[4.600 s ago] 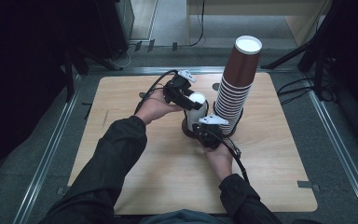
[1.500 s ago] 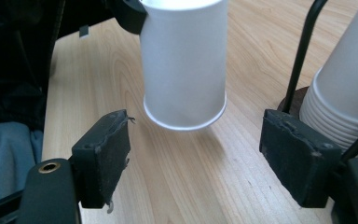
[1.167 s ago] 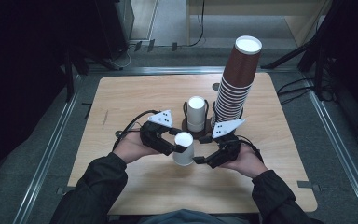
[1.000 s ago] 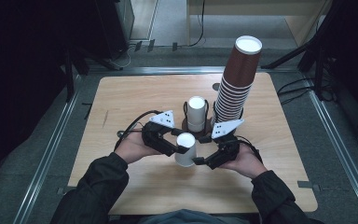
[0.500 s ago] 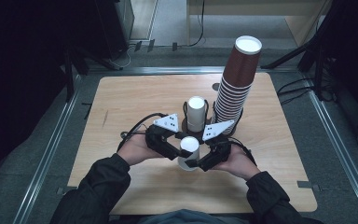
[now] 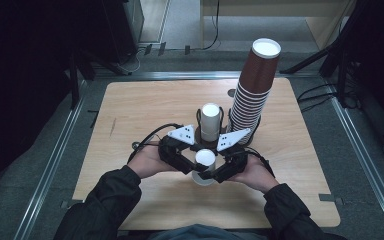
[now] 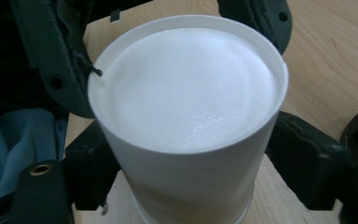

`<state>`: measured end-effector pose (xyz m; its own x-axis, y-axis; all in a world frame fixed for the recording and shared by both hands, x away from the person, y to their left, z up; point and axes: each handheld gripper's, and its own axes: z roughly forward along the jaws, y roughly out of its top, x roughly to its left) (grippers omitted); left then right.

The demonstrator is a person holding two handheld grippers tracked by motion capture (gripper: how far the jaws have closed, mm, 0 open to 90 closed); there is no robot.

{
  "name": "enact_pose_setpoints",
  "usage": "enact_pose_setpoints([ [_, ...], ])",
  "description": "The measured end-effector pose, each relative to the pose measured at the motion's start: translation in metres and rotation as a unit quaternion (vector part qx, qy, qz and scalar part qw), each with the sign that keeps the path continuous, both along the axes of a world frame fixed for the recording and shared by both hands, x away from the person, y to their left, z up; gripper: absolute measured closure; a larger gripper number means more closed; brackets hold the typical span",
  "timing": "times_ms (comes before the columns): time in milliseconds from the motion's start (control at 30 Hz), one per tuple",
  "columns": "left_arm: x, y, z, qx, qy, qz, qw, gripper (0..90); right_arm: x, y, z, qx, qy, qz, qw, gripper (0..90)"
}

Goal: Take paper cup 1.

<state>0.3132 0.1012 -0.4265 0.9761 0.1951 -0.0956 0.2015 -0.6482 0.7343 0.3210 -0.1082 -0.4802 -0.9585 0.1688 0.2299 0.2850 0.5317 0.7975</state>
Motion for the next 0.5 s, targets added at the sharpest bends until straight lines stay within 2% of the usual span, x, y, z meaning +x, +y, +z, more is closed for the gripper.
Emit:
enact_pose_setpoints([
  [200,0.0005,0.0002,-0.0006,0.0,0.005,0.002,1.0,35.7,-0.0009,-0.0003,0.0013,0.0,-0.015,0.004,0.9999,28.4],
  [333,-0.0005,0.0001,-0.0006,0.004,0.002,0.002,1.0,35.4,-0.0019,-0.0006,0.0012,0.001,-0.028,0.009,0.9996,29.5],
  [367,0.0003,0.0001,-0.001,0.005,0.012,0.011,0.9999,20.7,-0.0018,-0.0015,0.0013,0.003,-0.03,0.009,0.9995,29.8],
  [400,0.0003,0.0001,-0.001,0.005,0.012,0.011,0.9999,11.8,-0.0018,-0.0015,0.0013,0.003,-0.03,0.009,0.9995,29.8],
  [467,0.0008,0.0021,-0.0015,0.005,0.013,0.008,0.9999,5.7,-0.0011,-0.004,0.0012,0.008,-0.03,0.007,0.9995,29.8],
  [500,0.0005,0.0035,-0.0015,0.003,0.011,0.01,0.9999,5.7,-0.0006,-0.0048,0.0011,0.011,-0.034,0.004,0.9993,29.8],
])
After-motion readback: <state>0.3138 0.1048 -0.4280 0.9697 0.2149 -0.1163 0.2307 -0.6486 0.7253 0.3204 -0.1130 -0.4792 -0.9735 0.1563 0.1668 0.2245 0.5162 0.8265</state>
